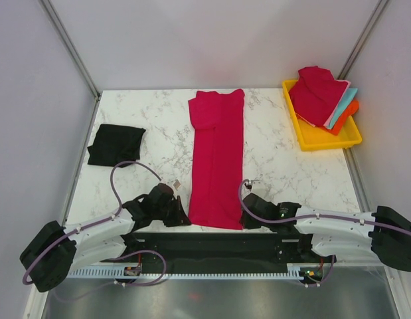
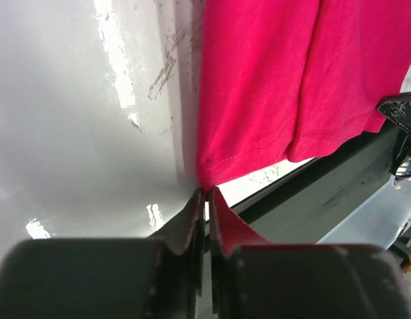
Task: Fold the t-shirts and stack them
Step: Fold the tshirt
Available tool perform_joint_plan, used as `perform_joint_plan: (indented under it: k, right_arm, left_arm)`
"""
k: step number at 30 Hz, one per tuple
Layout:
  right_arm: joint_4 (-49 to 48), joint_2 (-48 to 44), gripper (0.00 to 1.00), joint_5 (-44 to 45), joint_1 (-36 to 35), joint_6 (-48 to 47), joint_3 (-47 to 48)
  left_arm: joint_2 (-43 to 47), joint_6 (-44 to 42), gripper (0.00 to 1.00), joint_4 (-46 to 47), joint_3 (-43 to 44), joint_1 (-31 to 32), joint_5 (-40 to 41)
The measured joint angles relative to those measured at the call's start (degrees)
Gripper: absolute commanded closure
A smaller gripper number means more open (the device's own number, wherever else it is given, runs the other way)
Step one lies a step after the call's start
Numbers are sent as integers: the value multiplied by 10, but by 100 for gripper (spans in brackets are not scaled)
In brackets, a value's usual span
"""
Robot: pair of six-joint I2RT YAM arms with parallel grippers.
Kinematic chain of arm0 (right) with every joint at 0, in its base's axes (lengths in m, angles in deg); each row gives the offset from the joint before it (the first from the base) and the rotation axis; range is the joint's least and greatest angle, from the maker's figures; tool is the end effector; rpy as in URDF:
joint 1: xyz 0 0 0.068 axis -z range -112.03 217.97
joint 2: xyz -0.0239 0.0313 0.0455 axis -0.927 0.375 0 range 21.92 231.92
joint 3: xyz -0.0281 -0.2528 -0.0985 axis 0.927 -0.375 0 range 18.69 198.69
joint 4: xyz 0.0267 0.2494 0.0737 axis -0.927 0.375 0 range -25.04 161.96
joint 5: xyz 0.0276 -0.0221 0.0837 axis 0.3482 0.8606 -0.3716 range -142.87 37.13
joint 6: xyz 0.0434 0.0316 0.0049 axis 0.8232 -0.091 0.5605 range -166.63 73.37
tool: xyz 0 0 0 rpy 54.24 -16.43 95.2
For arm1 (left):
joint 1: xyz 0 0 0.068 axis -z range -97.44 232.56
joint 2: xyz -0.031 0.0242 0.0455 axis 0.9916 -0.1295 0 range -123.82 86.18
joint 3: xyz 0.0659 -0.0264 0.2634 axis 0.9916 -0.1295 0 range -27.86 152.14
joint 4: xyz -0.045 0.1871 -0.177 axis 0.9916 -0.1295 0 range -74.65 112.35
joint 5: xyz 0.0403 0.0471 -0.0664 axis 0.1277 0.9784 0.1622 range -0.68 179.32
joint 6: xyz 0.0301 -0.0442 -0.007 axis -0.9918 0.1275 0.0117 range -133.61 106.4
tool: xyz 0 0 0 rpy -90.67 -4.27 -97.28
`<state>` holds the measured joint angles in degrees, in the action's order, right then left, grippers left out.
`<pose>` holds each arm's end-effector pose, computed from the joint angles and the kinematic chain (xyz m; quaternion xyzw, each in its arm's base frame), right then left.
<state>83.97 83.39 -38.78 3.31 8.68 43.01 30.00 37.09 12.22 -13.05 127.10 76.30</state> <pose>0.0874 0.1644 0.1552 -0.0419 0.9492 0.1914 0.2460 0.1114 -0.1207 0.1308 -0.0131 0.9386 -0.3142 0.1417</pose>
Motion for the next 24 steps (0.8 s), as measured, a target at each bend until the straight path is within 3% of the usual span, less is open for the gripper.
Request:
perform_joint_plan:
  k: [13,14,15,16,18,24]
  right_arm:
    - [17,-10,100,2,0,-10,7]
    - [21,-10,100,3,0,-11,11]
    - [25,-10,100,4,0,-12,16]
    - [29,-11,100,4,0,-13,21]
    - [31,-17,100,5,0,-15,27]
    - [44,-31,100,10,0,-16,30]
  left_arm:
    - [20,1,98,0,-2,2,-3]
    - [22,1,94,0,-2,2,-7]
    - [25,1,69,0,-1,2,-9]
    - [27,0,50,0,0,2,-10]
    - [36,2,28,-4,3,2,-11]
    - [48,5,28,-7,5,2,-5]
